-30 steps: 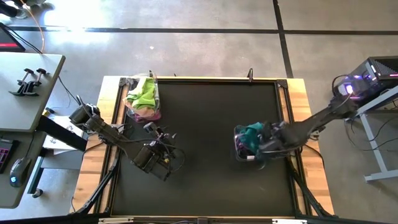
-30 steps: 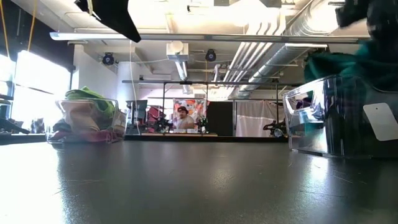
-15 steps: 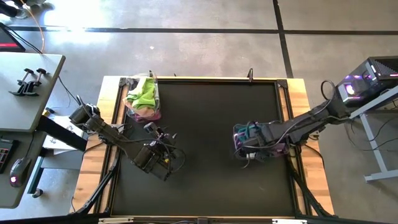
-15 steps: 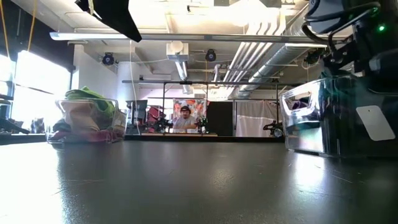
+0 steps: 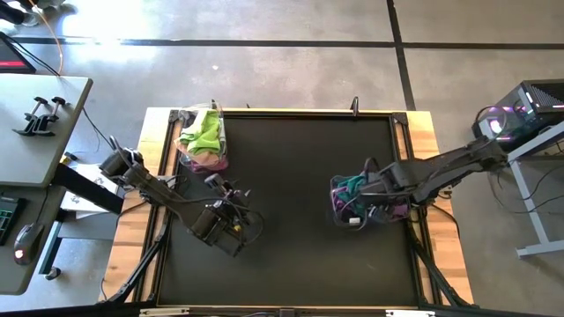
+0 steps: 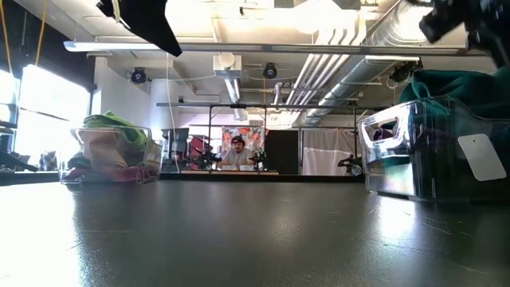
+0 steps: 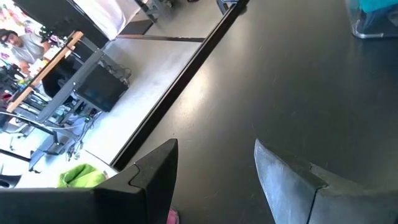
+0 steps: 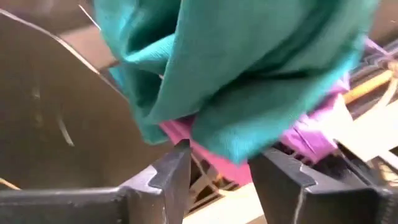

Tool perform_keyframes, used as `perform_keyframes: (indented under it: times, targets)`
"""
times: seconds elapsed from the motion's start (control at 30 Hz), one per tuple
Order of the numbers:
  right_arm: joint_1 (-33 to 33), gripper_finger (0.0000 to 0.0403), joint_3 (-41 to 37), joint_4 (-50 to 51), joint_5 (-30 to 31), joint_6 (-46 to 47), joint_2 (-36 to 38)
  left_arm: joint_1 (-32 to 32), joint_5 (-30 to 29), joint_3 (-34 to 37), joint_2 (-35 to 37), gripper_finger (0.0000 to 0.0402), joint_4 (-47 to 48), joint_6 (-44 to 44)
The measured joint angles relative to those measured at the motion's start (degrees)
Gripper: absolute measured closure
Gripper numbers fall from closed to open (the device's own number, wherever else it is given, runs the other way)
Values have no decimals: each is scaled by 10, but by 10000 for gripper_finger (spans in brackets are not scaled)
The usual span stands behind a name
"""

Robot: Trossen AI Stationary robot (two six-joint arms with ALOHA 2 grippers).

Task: Sort towels by color in basket
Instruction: Put the green towel into the right transparent bin

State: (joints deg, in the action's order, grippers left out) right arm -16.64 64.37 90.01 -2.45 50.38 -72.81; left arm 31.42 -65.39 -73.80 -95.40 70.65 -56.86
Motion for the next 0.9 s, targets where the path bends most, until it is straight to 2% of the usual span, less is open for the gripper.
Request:
perform_keyframes:
  times: [0.1, 0.23, 0.37, 0.4, 0.6, 0.73, 0.9]
  targets:
    - [-11, 246, 25, -1, 37, 19, 16, 0, 0, 0, -9, 200, 1, 5]
    - [-26, 245, 58, -1, 122, 36, 29, 0, 0, 0, -19, 200, 0, 10]
    - [-35, 245, 72, -16, 264, 36, 29, 0, 0, 0, -23, 200, 0, 17]
    - [-31, 245, 67, -33, 279, 37, 30, 0, 0, 0, -22, 200, 0, 16]
    - [11, 245, -18, -126, 245, 34, 27, 0, 0, 0, -23, 200, 0, 14]
    - [24, 245, -112, -188, 180, 52, 27, 0, 0, 0, -23, 200, 0, 14]
    - [25, 245, -240, -374, 132, 64, 27, 0, 0, 0, -23, 200, 0, 14]
